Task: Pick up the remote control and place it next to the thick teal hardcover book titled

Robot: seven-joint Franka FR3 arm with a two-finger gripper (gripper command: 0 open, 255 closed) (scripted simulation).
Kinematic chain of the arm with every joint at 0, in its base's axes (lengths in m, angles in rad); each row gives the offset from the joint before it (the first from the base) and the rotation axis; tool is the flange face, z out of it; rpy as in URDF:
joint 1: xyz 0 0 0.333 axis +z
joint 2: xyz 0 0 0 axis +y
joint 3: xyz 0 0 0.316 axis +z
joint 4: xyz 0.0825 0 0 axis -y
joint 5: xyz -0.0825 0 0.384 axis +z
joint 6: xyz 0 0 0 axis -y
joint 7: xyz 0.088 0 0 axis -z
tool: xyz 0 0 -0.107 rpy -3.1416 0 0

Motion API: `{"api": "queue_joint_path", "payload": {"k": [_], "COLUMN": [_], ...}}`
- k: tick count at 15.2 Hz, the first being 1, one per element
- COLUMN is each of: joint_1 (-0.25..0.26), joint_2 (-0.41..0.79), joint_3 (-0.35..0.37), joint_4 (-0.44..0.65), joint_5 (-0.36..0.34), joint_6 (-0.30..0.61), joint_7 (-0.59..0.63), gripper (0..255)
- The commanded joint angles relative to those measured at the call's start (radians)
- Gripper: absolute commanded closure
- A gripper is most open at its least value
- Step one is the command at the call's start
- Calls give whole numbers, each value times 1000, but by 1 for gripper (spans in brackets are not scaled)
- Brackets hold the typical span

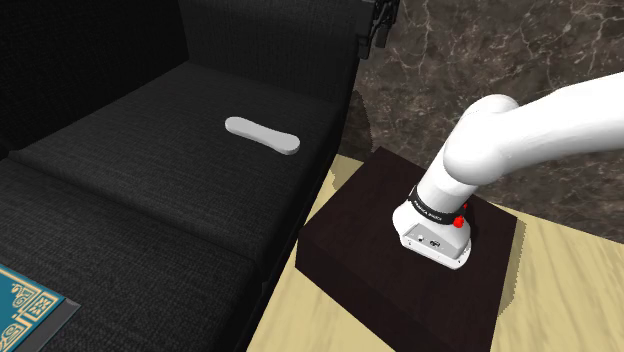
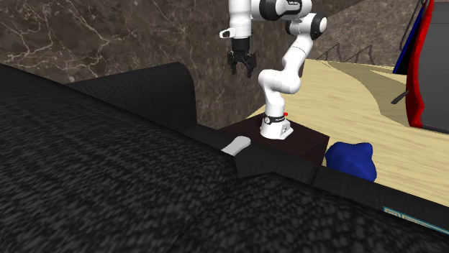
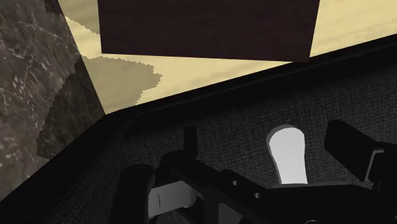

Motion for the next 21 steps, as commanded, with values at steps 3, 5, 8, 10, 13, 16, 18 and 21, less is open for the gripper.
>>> {"api": "queue_joint_path", "payload": {"k": [3, 5, 8, 10, 13, 16, 18, 21], "joint_1": [14, 28, 47, 60, 77, 91, 99, 108], "joint_2": [34, 73, 142, 195, 282, 379, 447, 553], "joint_3": [19, 39, 69, 89, 119, 150, 170, 200], "joint_4": [-28, -50, -73, -81, -83, -72, -58, -26], "joint_5": [14, 27, 44, 53, 63, 66, 64, 51], "joint_6": [72, 144, 253, 325, 431, 533, 597, 688], "joint_7": [9, 18, 31, 40, 54, 69, 81, 104], "gripper": [0, 0, 0, 0, 0, 0, 0, 0]}}
